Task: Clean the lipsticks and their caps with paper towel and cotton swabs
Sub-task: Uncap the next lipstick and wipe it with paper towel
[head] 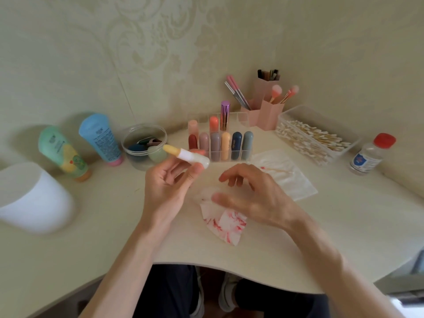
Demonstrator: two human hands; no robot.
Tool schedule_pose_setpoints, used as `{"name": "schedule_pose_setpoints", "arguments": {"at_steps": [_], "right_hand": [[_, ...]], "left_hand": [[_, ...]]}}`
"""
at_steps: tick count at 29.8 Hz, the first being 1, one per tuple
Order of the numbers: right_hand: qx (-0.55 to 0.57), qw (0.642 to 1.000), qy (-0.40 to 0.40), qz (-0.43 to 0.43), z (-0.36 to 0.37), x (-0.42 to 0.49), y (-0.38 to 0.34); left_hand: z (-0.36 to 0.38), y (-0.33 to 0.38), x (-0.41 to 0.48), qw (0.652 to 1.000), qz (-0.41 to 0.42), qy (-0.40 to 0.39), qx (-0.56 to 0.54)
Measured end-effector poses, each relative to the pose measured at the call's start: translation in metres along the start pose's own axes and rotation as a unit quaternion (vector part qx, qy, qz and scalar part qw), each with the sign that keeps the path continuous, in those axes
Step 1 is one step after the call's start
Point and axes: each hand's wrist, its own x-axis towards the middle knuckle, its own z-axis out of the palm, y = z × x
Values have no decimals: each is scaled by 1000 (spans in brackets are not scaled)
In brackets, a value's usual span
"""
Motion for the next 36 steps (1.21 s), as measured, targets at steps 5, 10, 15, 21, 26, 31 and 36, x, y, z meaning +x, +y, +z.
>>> {"name": "schedule_pose_setpoints", "arguments": {"at_steps": [5,10,15,21,26,31,36], "right_hand": [[-104,992,-42,-52,9,-2,8],[15,998,-39,-49,6,-1,4],[126,991,49,-10,-1,1,3],[56,983,166,60,0,2,8],[71,959,271,-51,4,-1,-1],[99,957,245,-121,10,-6,-9],[179,977,86,-75,9,-6,-16]], "left_hand": [[0,0,-1,1000,7,-6,5],[0,0,-2,999,9,-47,2],[-3,0,-1,998,-16,-48,-30],[-5,2,-3,991,-31,-126,-23],[-2,0,-5,984,-68,-164,12],[2,-1,-5,985,-108,-134,-20],[3,-2,-2,991,-98,-89,-14]]}}
